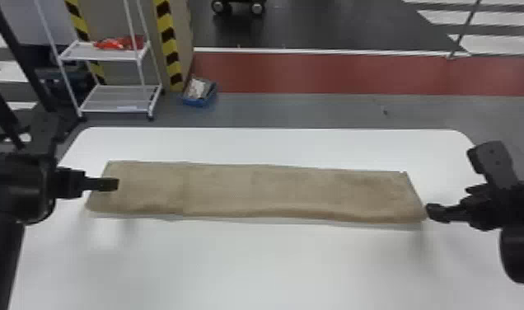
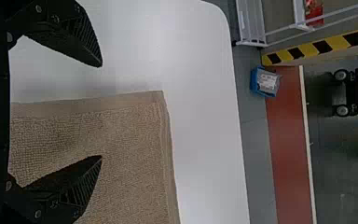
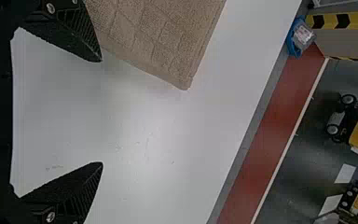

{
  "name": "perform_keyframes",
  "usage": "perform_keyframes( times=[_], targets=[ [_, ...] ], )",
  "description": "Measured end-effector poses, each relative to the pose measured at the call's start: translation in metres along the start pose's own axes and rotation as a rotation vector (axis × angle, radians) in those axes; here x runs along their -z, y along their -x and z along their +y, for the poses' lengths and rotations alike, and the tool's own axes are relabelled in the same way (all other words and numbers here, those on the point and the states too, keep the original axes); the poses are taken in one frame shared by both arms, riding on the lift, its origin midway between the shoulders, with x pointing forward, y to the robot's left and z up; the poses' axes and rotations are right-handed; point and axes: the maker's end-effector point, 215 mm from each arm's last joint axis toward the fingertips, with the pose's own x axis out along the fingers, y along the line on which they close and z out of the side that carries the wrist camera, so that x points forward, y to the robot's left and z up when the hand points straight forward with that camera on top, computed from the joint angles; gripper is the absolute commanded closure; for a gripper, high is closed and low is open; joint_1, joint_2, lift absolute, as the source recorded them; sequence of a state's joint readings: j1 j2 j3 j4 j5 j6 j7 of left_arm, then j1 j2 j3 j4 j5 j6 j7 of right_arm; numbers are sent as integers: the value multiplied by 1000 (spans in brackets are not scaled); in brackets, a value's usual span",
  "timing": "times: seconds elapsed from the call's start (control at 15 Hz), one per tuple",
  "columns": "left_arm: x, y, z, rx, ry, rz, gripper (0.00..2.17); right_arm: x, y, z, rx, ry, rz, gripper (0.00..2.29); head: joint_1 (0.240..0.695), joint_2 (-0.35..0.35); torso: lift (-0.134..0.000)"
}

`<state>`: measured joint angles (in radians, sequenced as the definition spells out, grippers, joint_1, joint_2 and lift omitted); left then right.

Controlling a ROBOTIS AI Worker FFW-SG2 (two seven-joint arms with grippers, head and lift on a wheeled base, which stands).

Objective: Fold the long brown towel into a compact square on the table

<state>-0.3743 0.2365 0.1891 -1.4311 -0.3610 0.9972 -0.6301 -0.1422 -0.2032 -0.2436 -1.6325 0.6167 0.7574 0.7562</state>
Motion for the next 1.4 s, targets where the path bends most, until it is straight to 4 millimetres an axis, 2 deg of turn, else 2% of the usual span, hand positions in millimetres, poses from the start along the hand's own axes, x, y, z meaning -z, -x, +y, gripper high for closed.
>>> perform_keyframes(
  times=[0.47, 0.6, 0.73, 1.0, 1.2, 1.4],
  targets=[
    [4, -14, -8, 39, 12, 44, 286, 2, -3, -8, 4, 9, -10, 97, 695, -31, -123],
    [7, -16, -12, 55, 8, 62, 441, 3, -4, -8, 4, 12, -12, 97, 695, -36, -123],
    [10, -15, -15, 80, 7, 75, 819, 3, -4, -9, 4, 12, -14, 97, 695, -37, -123],
    [15, -12, -16, 106, -2, 87, 1710, 5, -5, -9, 3, 8, -12, 97, 695, -42, -123],
    [16, -2, -14, 122, -6, 70, 2148, 7, -4, -10, 3, 5, -11, 97, 695, -41, -123],
    [15, 18, -7, 142, 3, 49, 2145, 10, -4, -11, 4, -1, -9, 97, 695, -38, -123]
  ],
)
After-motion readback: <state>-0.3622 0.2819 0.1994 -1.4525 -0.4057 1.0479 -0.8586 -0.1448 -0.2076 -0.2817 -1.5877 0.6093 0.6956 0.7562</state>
